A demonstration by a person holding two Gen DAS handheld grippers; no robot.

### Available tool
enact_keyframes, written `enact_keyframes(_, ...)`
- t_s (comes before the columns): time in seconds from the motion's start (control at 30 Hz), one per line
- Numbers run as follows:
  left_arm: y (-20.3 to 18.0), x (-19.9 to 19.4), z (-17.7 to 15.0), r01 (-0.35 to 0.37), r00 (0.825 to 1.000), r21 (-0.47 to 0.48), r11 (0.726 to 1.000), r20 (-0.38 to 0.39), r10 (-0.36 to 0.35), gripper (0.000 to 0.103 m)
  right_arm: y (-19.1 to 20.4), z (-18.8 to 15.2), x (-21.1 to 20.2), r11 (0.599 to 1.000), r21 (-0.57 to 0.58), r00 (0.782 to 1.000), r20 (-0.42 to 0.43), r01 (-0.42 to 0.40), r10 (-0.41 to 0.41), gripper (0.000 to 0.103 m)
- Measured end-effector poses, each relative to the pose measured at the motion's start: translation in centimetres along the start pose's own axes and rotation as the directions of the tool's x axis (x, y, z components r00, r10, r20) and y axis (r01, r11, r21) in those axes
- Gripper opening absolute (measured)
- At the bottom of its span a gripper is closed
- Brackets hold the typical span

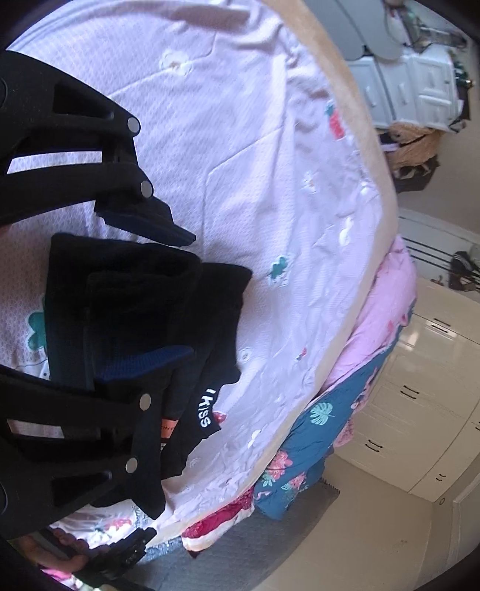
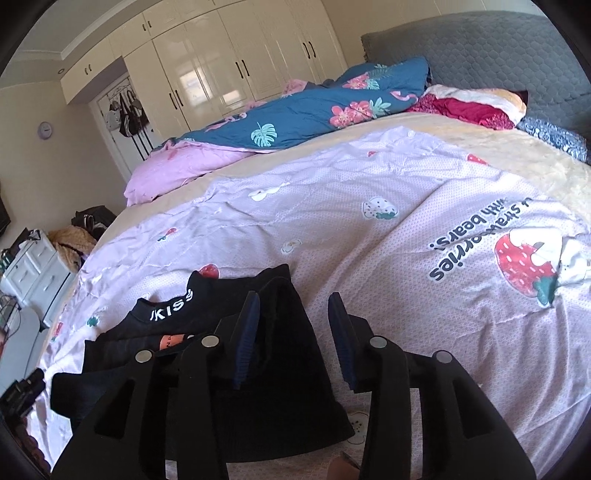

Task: Fold small clothes
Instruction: 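Lift the hem with both grippers and fold it toward the collar, then open both grippers and lift them off the folded shirt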

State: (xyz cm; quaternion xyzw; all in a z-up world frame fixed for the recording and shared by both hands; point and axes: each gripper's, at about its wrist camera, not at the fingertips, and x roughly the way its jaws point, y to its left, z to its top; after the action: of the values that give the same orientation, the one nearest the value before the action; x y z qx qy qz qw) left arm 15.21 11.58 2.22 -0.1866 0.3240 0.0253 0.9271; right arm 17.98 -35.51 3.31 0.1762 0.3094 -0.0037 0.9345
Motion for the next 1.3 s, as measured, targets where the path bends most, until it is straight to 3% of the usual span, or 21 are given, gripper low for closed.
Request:
enact_keyframes(0.1,-0.3,-1.0,-0.1,-0.013,0.999,0.025,1.000,0.031,0.012,0.048,0.8,-0.3,-0.6,0.999,-0.040,1.000,0.022,-0.002,0.003,0.041)
enact_keyframes(0.27,-1.8,-0.7,-1.3,0.016,1.000,0.089,0.996,-0.010,-0.015,0.048,3.0,-1.2,-1.0,0.990,-0.126,0.998,0.000,-0.063,0.064,0.037)
enact_keyframes(0.3,-2.5,-0.4,-1.6,0.024,0.999,0.124,0.992,-0.036,-0.020,0.044,3.5,-1.4,-0.8,0.987,-0.141,0.997,-0.017,-0.076,0.075,0.034)
enact_keyframes(0.33,-3.1,-0.1,-2.0,0.028,0.999,0.148,0.989,-0.050,-0.021,0.030,3.9,-1.6,-0.7,0.984,-0.159,0.996,-0.031,-0.082,0.078,0.027)
enact_keyframes(0.37,-3.6,0.1,-2.4,0.034,0.998,0.169,0.985,-0.063,-0.023,0.024,4.2,-1.9,-0.5,0.980,-0.178,0.996,-0.045,-0.086,0.080,0.021)
enact_keyframes(0.5,-5.8,0.8,-4.1,0.082,0.991,0.236,0.968,-0.127,-0.053,0.009,5.3,-2.9,0.1,0.968,-0.221,0.990,-0.102,-0.118,0.097,0.018)
enact_keyframes(0.7,-8.9,1.9,-6.9,0.157,0.970,0.320,0.934,-0.229,-0.084,0.008,6.6,-4.3,1.1,0.946,-0.266,0.971,-0.197,-0.183,0.132,0.018)
enact_keyframes(0.83,-9.8,3.2,-8.4,0.144,0.961,0.368,0.919,-0.273,-0.041,0.007,6.7,-5.7,2.2,0.936,-0.277,0.947,-0.291,-0.217,0.133,0.018)
enact_keyframes(1.17,-7.6,5.3,-8.1,0.063,0.949,0.358,0.932,-0.310,0.055,0.008,6.6,-7.6,3.8,0.933,-0.305,0.933,-0.351,-0.192,0.077,0.018)
enact_keyframes(1.3,-5.5,5.4,-6.6,0.036,0.951,0.289,0.957,-0.303,0.056,0.008,6.6,-8.0,5.1,0.931,-0.319,0.930,-0.363,-0.179,0.054,0.018)
